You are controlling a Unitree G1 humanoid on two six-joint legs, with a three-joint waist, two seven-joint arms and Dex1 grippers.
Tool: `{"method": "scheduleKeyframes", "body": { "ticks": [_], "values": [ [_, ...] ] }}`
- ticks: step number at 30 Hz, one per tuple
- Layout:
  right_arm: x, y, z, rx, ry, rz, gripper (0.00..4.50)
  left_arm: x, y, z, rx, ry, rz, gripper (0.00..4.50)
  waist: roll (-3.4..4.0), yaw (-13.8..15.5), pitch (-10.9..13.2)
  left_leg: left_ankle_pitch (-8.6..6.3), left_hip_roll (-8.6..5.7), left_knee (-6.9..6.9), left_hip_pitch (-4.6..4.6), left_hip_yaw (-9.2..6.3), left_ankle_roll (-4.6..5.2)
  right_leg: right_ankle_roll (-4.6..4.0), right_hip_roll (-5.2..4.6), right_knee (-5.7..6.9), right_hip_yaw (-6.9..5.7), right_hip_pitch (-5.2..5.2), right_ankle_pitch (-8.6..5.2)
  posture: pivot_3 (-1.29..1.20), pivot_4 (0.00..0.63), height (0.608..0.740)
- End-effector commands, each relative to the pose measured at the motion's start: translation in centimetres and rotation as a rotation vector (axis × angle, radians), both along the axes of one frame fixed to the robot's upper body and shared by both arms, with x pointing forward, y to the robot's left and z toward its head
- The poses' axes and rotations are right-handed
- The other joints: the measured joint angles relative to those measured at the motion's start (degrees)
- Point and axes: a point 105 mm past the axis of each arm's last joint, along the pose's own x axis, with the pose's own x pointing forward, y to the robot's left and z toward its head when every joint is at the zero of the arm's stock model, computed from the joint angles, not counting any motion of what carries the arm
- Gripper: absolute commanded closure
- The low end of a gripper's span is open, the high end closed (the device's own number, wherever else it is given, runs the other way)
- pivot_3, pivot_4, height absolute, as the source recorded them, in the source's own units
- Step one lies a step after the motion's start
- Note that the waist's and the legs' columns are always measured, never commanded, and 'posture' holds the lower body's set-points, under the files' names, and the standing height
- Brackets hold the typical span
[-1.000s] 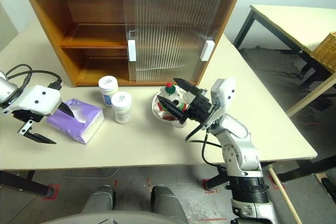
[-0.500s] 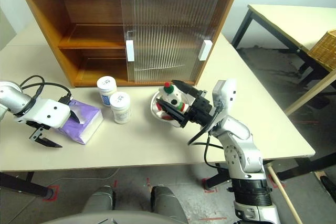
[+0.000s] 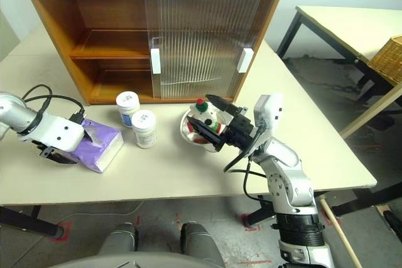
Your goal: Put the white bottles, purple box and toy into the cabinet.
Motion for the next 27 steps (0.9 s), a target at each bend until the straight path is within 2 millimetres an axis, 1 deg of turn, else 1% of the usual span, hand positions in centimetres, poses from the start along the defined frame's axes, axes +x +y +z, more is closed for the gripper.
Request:
{"method": "scheduleKeyframes", "body": {
  "ticks": [1,5,7,13,16,21,24,27],
  "values": [
    [-0.1,0.0,0.6,-0.002,-0.015,-0.003,0.0,-0.2,-0.5,-0.8,-0.021,0.009,0.003,2.43,0.0,0.0,-0.1,0.0,0.0,0.01,0.0,0.01,0.0,0.0,0.0,0.0,0.0,0.0,0.0,0.08,0.057,0.74],
    [0.0,0.0,0.7,-0.001,-0.016,-0.006,0.0,-0.2,-0.3,-1.2,-0.019,0.015,0.012,3.89,0.06,0.0,-0.2,0.02,0.0,0.05,0.01,0.0,0.03,-0.01,0.02,0.01,-0.02,0.05,0.01,0.08,0.053,0.74],
    [0.0,0.1,0.7,-0.001,-0.017,-0.007,0.0,-0.1,-0.2,-1.1,-0.015,0.014,0.015,4.48,0.09,0.0,-0.2,0.02,-0.01,0.06,0.05,0.0,0.03,-0.02,0.02,0.01,-0.02,0.1,0.02,0.08,0.053,0.74],
    [0.2,0.3,0.9,0.002,-0.024,-0.006,0.0,0.7,-0.3,0.4,-0.021,-0.019,0.015,4.48,0.09,0.0,-0.3,0.02,-0.01,0.06,0.11,-0.03,0.03,-0.02,0.02,0.04,-0.03,0.17,0.03,0.09,0.048,0.74],
    [0.2,0.4,0.8,0.003,-0.025,-0.002,0.0,1.7,-0.5,2.4,-0.017,-0.067,0.007,4.48,0.07,0.1,-0.3,0.02,-0.01,0.06,0.1,-0.06,0.03,-0.01,0.02,0.05,-0.05,0.18,0.03,0.09,0.047,0.74],
    [0.3,0.5,0.7,0.006,-0.023,0.001,0.0,2.5,-0.7,5.0,-0.005,-0.104,0.003,4.48,0.11,0.0,-0.3,0.05,-0.02,0.12,0.11,-0.05,0.06,0.0,0.02,0.04,-0.04,0.23,0.03,0.09,0.047,0.74],
    [0.3,0.6,0.6,0.008,-0.022,0.003,0.0,2.7,-1.1,6.6,-0.009,-0.111,0.005,4.48,0.11,0.1,-0.3,0.06,-0.02,0.14,0.1,-0.05,0.08,0.04,0.03,0.04,-0.06,0.22,0.01,0.09,0.047,0.74],
    [0.4,0.7,0.6,0.009,-0.022,0.004,0.0,2.4,-2.0,8.0,-0.043,-0.089,0.019,4.48,0.1,0.1,-0.3,0.07,-0.03,0.17,0.07,-0.05,0.09,0.05,0.04,0.03,-0.08,0.22,0.0,0.09,0.047,0.74]
  ]
}}
